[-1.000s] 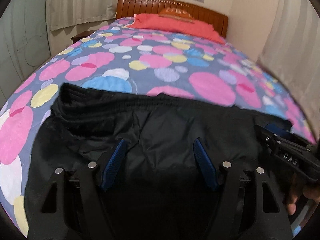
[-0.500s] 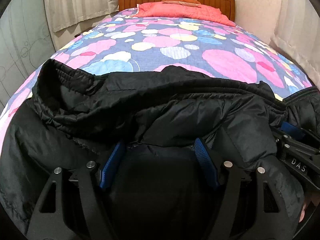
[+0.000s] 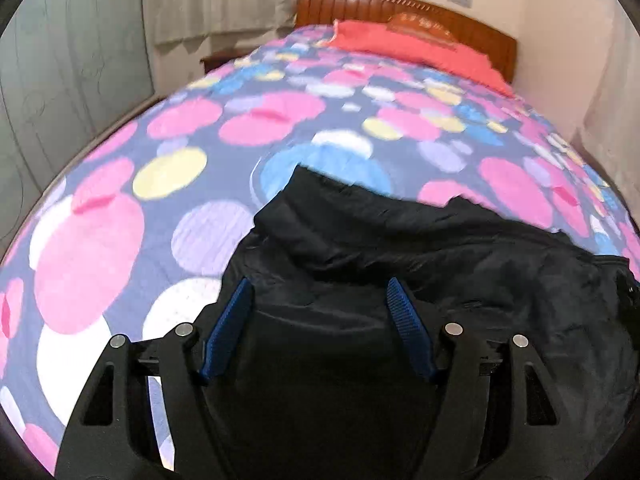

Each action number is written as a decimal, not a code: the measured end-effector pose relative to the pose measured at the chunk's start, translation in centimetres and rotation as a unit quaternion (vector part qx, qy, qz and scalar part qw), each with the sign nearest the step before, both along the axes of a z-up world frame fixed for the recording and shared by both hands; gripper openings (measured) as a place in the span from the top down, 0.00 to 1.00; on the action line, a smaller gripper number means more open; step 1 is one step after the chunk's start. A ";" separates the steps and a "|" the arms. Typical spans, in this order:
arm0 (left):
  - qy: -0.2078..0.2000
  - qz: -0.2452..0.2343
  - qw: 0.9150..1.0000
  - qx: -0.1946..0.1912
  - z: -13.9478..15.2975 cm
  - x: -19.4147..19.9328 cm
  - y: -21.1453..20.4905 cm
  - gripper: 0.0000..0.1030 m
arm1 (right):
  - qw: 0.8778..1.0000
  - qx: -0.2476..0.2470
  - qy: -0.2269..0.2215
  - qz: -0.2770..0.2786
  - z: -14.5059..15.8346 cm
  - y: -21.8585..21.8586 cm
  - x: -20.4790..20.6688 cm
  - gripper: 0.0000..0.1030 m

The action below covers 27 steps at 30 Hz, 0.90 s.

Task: Fold large clothes
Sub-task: 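Lower the held hem onto the jacket body with both grippers, then open both grippers and release the folded hem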

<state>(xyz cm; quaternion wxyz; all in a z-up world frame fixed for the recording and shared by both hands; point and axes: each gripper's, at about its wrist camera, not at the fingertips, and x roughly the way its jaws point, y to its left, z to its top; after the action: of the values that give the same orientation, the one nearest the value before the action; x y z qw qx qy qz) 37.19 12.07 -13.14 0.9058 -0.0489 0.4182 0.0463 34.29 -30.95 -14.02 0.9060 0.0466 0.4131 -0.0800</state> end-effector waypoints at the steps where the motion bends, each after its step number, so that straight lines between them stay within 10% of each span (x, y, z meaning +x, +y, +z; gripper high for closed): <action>1: 0.012 0.004 1.000 0.010 -0.8 0.4 -0.1 0.32 | 1.000 0.006 0.009 0.001 -0.8 -0.2 0.3 0.47; 9: 0.027 0.015 0.999 0.021 -4.0 1.7 -0.2 0.26 | 1.000 0.027 -0.004 -0.007 -3.9 -0.6 0.3 0.41; 16: 0.002 0.031 0.999 -0.015 0.5 -1.5 -0.6 0.30 | 0.999 0.033 -0.029 -0.013 0.0 0.6 -2.5 0.41; 27: 0.017 -0.070 0.997 0.000 -2.3 -3.4 -9.8 0.28 | 0.997 0.009 0.004 0.076 -2.5 10.2 -4.2 0.41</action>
<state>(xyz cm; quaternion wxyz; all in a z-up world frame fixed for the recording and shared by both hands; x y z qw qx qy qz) 33.84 2.30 -15.42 0.8998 -0.0188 0.4355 -0.0167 30.05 -20.73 -16.55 0.9073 0.0233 0.4197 -0.0074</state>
